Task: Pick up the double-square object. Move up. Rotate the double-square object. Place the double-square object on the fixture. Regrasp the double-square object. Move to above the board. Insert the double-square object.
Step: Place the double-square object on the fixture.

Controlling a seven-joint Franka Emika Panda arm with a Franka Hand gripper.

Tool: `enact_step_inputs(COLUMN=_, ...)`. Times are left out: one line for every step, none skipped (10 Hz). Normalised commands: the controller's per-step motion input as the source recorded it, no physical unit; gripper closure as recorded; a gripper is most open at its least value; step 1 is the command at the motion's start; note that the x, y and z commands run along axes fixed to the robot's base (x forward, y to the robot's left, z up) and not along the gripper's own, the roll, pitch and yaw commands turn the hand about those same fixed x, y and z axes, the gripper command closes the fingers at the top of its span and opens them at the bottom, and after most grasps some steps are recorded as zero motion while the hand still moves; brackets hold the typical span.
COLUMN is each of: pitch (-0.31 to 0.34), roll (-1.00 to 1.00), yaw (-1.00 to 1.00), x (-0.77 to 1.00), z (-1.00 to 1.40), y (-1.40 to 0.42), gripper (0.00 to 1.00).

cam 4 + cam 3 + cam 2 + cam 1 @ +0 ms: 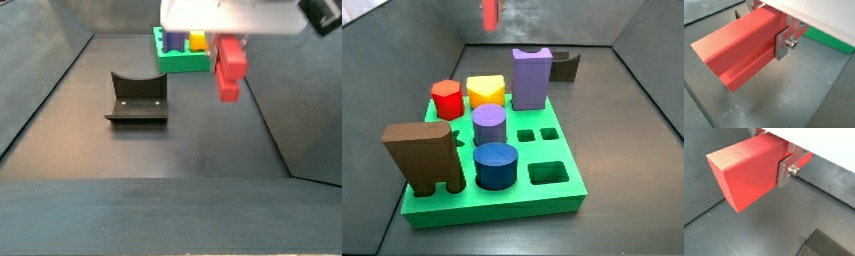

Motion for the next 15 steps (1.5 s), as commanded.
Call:
enact_step_inputs(pitch=0.07, roll=0.12, yaw=0.02, x=-0.02, z=0.75, y=0.0, gripper=1.0)
enact_step_inputs(pitch=0.074, roll=0.13, yaw=0.03, x=-0.02, z=0.66, y=0.0, gripper=1.0)
enact_step_inputs(pitch=0.085, roll=0.13, yaw=0.03, x=0.0, z=0.43, y=-0.01, gripper=1.0)
enact_step_inputs(pitch=0.089, roll=0.12, yaw=0.03, x=0.0, z=0.34, y=0.0, gripper=1.0)
enact_step_inputs(pitch=-0.301, roll=0.03, yaw=0.13, x=1.0, z=-0.24, y=-0.6, gripper=1.0)
enact_step_inputs(pitch=-0.277, roll=0.03, yaw=0.12, x=1.0, z=-0.31, y=-0.58, gripper=1.0)
enact_step_inputs(pitch=-0.229, roll=0.01, yaw=0.09, x=1.0, z=-0.29, y=-0.51, gripper=1.0)
enact_step_inputs(pitch=-0.179, roll=-0.01, yaw=0.07, x=1.0, z=-0.26, y=-0.47, gripper=1.0)
enact_step_inputs(pitch=-0.078, roll=-0.04, yaw=0.04, x=1.0, z=-0.22, y=-0.41, gripper=1.0)
enact_step_inputs(pitch=-0.018, roll=-0.05, yaw=0.03, x=1.0, z=-0.19, y=-0.35, gripper=1.0)
enact_step_inputs(pitch=0.001, roll=-0.05, yaw=0.02, x=1.0, z=-0.17, y=-0.3, gripper=1.0)
enact_step_inputs(pitch=0.013, roll=-0.05, yaw=0.02, x=1.0, z=-0.15, y=-0.25, gripper=1.0)
enact_step_inputs(pitch=0.017, roll=-0.05, yaw=0.02, x=1.0, z=-0.14, y=-0.21, gripper=1.0)
enact_step_inputs(pitch=0.02, roll=-0.05, yaw=0.02, x=1.0, z=-0.13, y=-0.19, gripper=1.0)
enact_step_inputs(pitch=0.029, roll=-0.05, yaw=0.03, x=1.0, z=-0.11, y=-0.15, gripper=1.0)
